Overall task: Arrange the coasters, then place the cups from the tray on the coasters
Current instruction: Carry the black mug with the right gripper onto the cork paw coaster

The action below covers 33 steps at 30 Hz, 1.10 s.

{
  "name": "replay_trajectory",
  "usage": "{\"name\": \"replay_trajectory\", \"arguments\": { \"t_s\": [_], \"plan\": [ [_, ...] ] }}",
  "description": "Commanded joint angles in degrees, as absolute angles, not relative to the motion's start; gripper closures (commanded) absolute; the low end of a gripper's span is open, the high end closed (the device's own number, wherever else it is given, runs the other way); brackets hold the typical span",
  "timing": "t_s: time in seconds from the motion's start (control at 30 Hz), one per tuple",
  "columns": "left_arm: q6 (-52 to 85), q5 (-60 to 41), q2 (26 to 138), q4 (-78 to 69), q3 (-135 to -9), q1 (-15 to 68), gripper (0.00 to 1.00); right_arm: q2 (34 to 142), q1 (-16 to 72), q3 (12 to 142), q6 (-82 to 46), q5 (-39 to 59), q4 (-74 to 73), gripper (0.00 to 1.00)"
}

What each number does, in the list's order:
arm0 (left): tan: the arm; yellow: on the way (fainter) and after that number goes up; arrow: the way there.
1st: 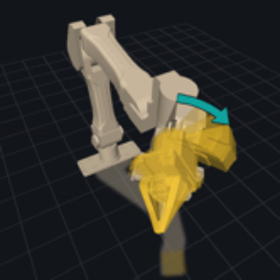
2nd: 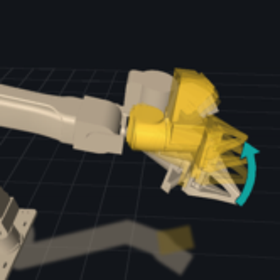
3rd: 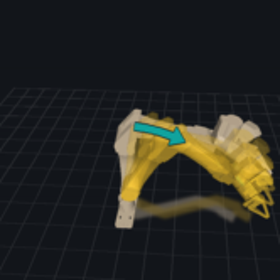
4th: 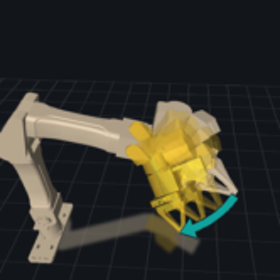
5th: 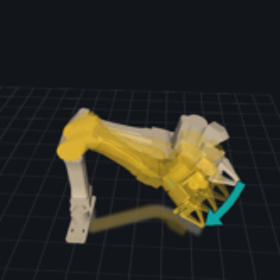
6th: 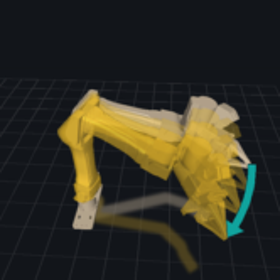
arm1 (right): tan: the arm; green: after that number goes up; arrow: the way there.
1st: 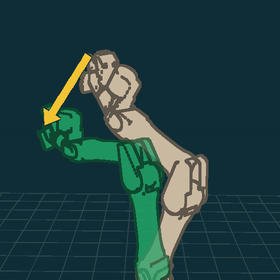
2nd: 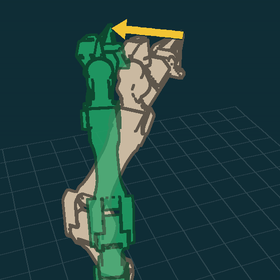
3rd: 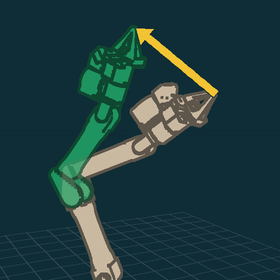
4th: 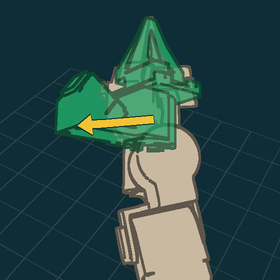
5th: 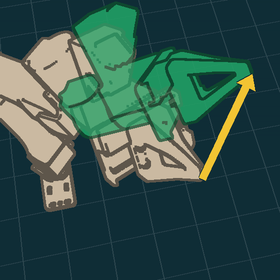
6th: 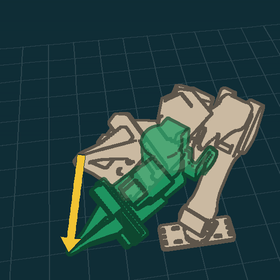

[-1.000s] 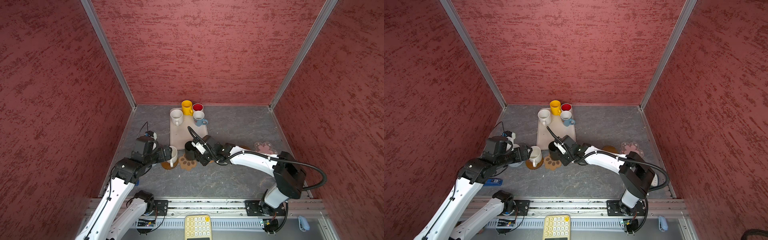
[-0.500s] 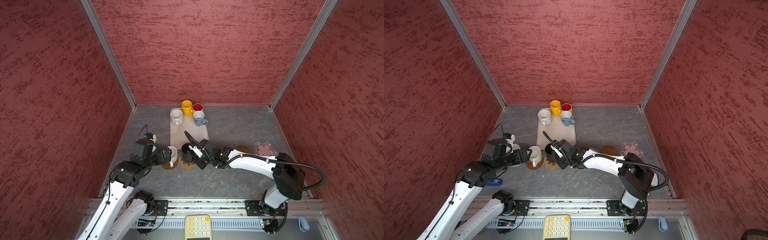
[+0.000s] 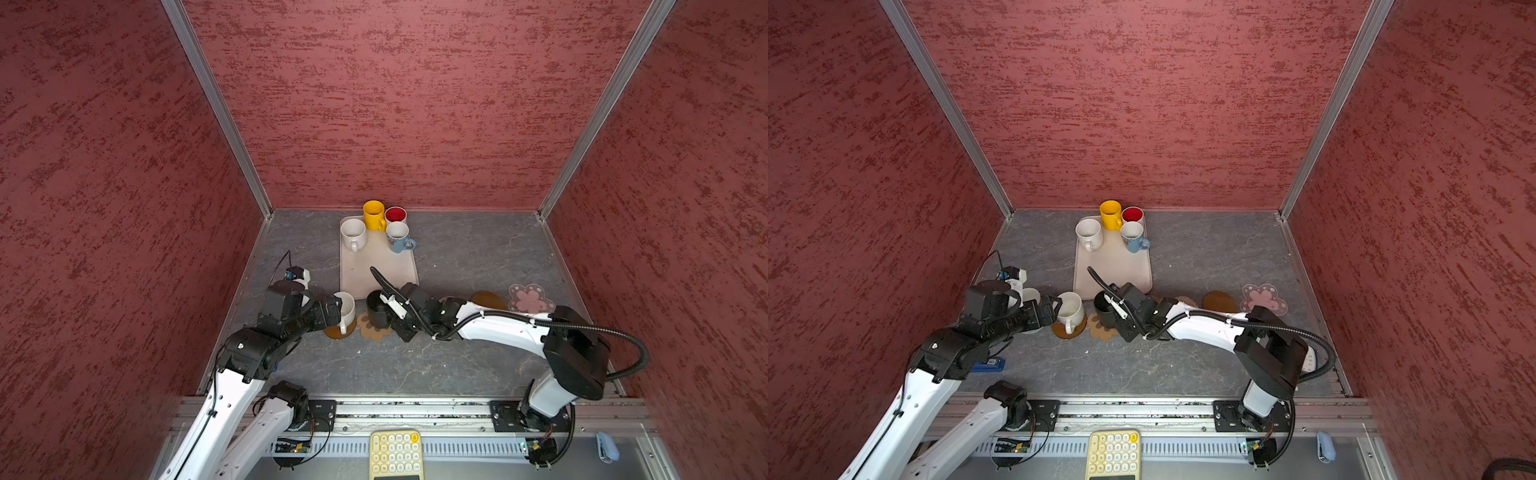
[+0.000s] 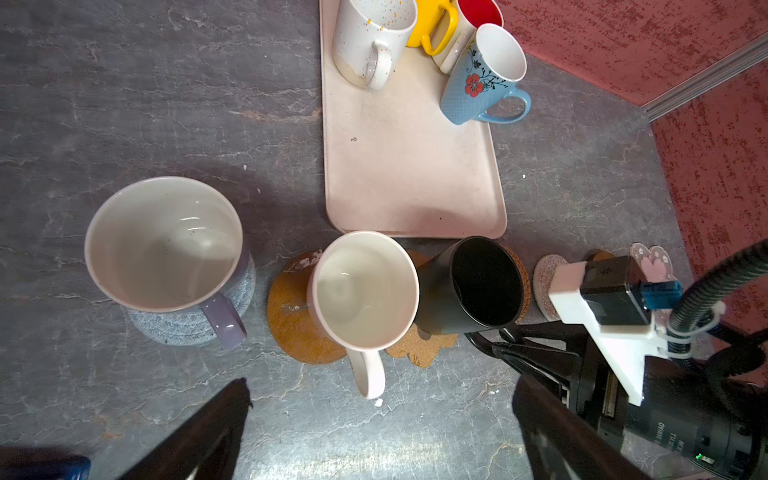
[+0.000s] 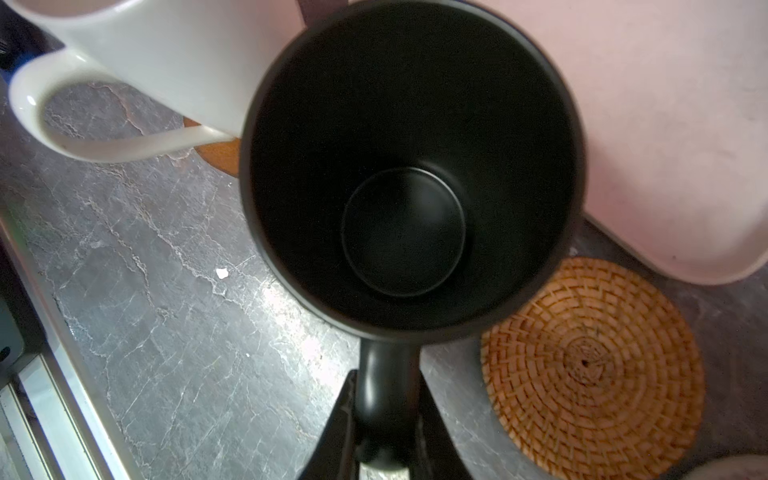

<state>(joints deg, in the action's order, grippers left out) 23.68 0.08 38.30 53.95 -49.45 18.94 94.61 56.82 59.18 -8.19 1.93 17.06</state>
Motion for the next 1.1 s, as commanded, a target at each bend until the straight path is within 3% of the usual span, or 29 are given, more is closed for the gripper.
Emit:
{"name": "replay_trajectory", "arguments": {
  "t_s": [0.0,1.07],
  "plan": [
    [23.9,0.85,37.97,52.82,-48.73,19.38,0.01,91.91,57.92,59.94,-8.15,1.74,10.1,1.0],
    [23.91,1.14,38.47,53.0,-48.78,20.68,0.01,96.79,58.43,62.92,-8.32,2.45,9.59,1.0]
  ]
}}
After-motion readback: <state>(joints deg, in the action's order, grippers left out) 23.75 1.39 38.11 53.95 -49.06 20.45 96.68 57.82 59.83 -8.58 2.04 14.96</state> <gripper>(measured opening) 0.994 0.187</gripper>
